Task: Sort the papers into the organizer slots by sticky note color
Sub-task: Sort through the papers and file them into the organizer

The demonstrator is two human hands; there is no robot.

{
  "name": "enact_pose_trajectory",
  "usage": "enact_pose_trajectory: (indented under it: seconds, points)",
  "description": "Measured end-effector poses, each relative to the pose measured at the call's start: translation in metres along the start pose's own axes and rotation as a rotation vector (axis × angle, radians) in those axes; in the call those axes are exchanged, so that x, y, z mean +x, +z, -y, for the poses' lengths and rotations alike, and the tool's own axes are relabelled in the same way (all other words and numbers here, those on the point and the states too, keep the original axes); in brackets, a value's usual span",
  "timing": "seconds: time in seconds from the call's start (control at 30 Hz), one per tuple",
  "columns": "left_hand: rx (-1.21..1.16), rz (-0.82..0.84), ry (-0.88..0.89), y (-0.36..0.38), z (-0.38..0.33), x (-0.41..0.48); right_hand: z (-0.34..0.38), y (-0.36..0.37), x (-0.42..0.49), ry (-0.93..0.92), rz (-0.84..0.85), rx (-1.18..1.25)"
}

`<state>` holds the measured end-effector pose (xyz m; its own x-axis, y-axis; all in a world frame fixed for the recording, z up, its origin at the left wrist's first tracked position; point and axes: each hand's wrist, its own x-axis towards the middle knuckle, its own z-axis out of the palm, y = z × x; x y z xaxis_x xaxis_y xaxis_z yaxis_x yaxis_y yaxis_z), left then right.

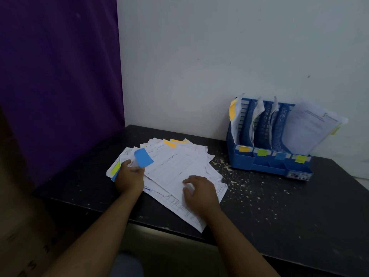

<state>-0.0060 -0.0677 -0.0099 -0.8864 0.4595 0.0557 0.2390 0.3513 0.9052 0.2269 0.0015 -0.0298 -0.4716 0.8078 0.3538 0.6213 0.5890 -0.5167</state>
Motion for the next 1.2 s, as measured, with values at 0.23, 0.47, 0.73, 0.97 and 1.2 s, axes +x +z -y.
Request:
enact_pose_trajectory:
  seconds: [0.23, 0.47, 0.73, 0.97, 1.2]
  points:
    - [-0.111, 0.039, 0.12, -0.005, 0.009, -0.003, 0.004, -0.004, -0.002, 0.027, -0.021, 0.025]
    - [-0.19, -0.022, 0.193, -0.015, 0.004, -0.013, 0.006, -0.007, -0.005, 0.0, -0.074, 0.034]
    - [-0.3, 0.025, 0.254, -0.019, -0.001, -0.022, 0.012, -0.029, 0.014, 0.143, -0.25, 0.21]
    - [-0.457, 0.108, 0.257, -0.018, -0.004, -0.034, 0.019, -0.066, 0.027, 0.358, -0.065, 0.552]
    - [-0.44, 0.131, 0.309, -0.025, -0.052, -0.054, 0.024, -0.089, 0.008, 0.391, -0.326, 0.796]
